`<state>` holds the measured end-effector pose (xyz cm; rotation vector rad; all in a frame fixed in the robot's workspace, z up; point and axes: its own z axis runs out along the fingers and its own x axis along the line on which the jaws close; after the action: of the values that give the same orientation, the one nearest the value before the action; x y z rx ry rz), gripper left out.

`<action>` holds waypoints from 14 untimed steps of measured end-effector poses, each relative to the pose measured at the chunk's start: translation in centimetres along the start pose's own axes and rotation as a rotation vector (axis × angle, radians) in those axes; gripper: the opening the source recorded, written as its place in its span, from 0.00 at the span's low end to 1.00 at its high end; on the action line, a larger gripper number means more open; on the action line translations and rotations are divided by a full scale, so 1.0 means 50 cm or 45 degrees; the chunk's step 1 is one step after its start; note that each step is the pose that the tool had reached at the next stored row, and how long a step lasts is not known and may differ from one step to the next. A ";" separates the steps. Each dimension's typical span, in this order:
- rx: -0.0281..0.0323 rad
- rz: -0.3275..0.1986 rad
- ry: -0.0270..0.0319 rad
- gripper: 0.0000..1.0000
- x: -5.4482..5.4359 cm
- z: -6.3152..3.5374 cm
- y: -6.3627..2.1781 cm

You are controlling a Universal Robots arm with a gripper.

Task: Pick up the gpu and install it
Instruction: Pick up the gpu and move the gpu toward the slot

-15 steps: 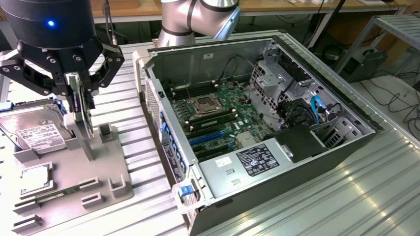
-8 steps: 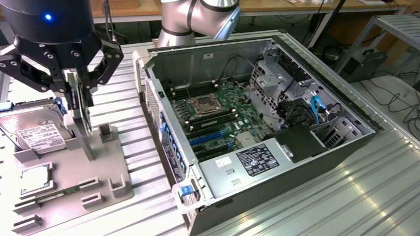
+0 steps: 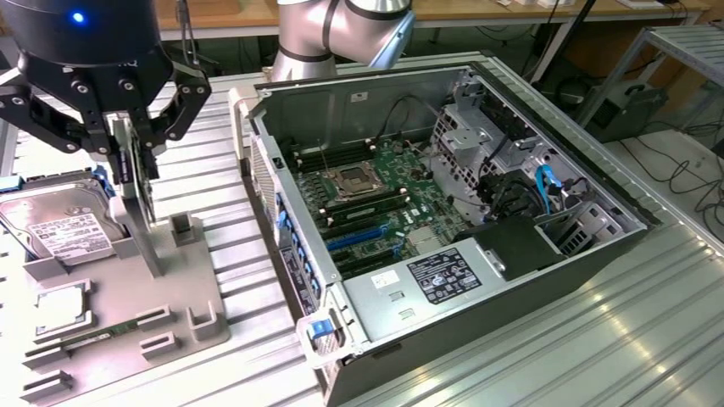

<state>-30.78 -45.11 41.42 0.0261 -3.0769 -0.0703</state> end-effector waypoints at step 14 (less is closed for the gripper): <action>-0.0001 0.000 0.0027 0.28 0.001 -0.018 0.001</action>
<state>-30.78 -45.11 42.31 0.0260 -3.0748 -0.0703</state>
